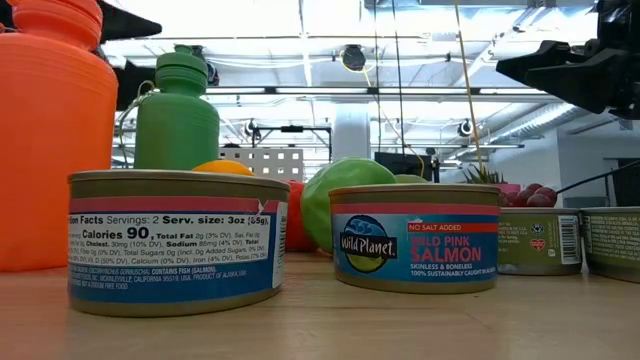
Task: Pick & Place Food Item
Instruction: Put the green water bottle into the white bin
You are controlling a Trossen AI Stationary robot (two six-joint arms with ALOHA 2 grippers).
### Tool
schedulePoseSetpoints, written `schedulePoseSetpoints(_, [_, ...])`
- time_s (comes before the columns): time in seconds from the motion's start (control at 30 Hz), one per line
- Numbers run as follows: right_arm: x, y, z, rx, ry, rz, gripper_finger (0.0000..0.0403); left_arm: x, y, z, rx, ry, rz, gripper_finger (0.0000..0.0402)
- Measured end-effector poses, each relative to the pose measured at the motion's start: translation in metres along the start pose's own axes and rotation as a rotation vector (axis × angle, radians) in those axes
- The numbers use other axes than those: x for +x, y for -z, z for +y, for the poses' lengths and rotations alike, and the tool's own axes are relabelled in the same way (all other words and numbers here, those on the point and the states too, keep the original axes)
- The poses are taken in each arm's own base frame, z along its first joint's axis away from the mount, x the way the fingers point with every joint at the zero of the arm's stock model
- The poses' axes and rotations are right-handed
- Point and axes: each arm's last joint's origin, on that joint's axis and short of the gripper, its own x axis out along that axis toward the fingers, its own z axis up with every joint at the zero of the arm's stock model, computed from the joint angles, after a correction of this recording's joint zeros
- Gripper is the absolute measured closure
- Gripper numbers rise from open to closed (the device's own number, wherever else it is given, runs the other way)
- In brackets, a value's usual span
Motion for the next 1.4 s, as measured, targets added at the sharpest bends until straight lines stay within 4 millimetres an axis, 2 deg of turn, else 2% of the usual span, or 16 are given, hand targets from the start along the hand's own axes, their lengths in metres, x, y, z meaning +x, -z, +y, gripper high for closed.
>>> schedulePoseSetpoints(0.23, [0.000, 0.000, 0.000, 0.000, 0.000, 0.000, 0.0087, 0.025, -0.002, -0.021, 0.088, -0.031, 0.210, 0.0023])
schedulePoseSetpoints(0.43, [0.000, 0.000, 0.000, 0.000, 0.000, 0.000, 0.0087, 0.047, -0.013, -0.049, 0.261, 0.031, 0.295, 0.0023])
schedulePoseSetpoints(0.6, [0.000, 0.000, 0.000, 0.000, 0.000, 0.000, 0.0087, 0.056, -0.016, -0.066, 0.305, 0.052, 0.359, 0.0023])
schedulePoseSetpoints(0.73, [0.000, 0.000, 0.000, 0.000, 0.000, 0.000, 0.0087, 0.056, -0.011, -0.069, 0.354, -0.040, 0.406, 0.0023])
schedulePoseSetpoints(0.87, [0.000, 0.000, 0.000, 0.000, 0.000, 0.000, 0.0087, 0.053, -0.007, -0.067, 0.301, -0.089, 0.433, 0.0023])
schedulePoseSetpoints(1.4, [0.000, 0.000, 0.000, 0.000, 0.000, 0.000, 0.0087, 0.053, -0.007, -0.070, 0.159, -0.061, 0.433, 0.0023])
